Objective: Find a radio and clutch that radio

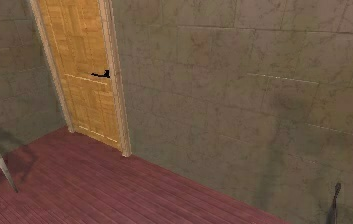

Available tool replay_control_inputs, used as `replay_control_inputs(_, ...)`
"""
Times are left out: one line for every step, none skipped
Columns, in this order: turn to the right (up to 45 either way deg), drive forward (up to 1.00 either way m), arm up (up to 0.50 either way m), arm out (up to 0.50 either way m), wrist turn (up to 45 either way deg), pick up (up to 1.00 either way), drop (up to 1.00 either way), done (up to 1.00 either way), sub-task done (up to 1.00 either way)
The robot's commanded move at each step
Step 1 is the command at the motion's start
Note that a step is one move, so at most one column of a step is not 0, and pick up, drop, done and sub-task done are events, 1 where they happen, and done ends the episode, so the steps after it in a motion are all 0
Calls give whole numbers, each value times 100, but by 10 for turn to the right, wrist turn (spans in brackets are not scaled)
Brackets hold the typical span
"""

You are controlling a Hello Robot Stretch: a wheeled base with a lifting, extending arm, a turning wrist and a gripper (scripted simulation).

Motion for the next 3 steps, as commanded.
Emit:
replay_control_inputs(0, 0, 0, 0, 450, 0, 0, 0, 0)
replay_control_inputs(0, 0, 0, 0, 210, 0, 0, 0, 0)
replay_control_inputs(0, 0, -30, 0, 0, 0, 0, 0, 0)
